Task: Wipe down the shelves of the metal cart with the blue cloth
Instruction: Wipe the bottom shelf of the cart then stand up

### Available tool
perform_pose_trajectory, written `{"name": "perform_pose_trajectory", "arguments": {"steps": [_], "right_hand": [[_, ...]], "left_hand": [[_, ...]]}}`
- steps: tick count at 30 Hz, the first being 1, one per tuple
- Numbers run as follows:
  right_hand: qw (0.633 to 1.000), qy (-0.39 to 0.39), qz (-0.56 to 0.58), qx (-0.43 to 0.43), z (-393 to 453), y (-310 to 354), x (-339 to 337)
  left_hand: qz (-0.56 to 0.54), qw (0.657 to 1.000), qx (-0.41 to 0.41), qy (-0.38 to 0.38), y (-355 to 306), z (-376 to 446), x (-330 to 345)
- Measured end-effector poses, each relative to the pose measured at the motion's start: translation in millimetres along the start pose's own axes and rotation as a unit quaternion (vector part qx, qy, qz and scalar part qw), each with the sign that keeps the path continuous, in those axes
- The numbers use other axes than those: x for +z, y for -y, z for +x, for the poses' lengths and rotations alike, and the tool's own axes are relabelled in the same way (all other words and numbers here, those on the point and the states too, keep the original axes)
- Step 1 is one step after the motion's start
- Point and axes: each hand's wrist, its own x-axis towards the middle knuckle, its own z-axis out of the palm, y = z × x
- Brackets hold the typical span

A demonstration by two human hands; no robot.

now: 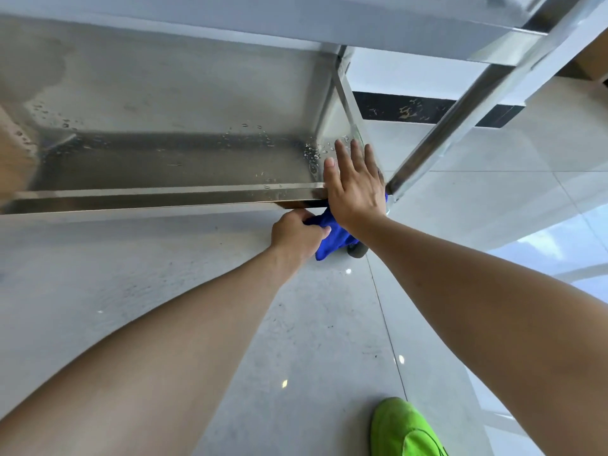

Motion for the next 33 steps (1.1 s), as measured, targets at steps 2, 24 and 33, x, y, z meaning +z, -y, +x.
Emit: {"name": "perform_pose_trajectory", "arguments": {"steps": [2, 24, 33], "right_hand": [[0.999, -0.008, 0.042, -0.007, -3.8, -4.2, -4.8], [0.977, -0.171, 0.037, -0.125, -51.3, 27.8, -14.9], [0.996, 0.044, -0.07, 0.042, -29.7, 66.4, 30.0]], "left_hand": [[-0.015, 1.0, 0.008, -0.003, -11.3, -10.7, -4.2], [0.006, 0.986, 0.096, -0.14, -94.4, 7.7, -43.7], [0.248, 0.925, 0.158, -0.241, -73.3, 15.1, -84.1]]}}
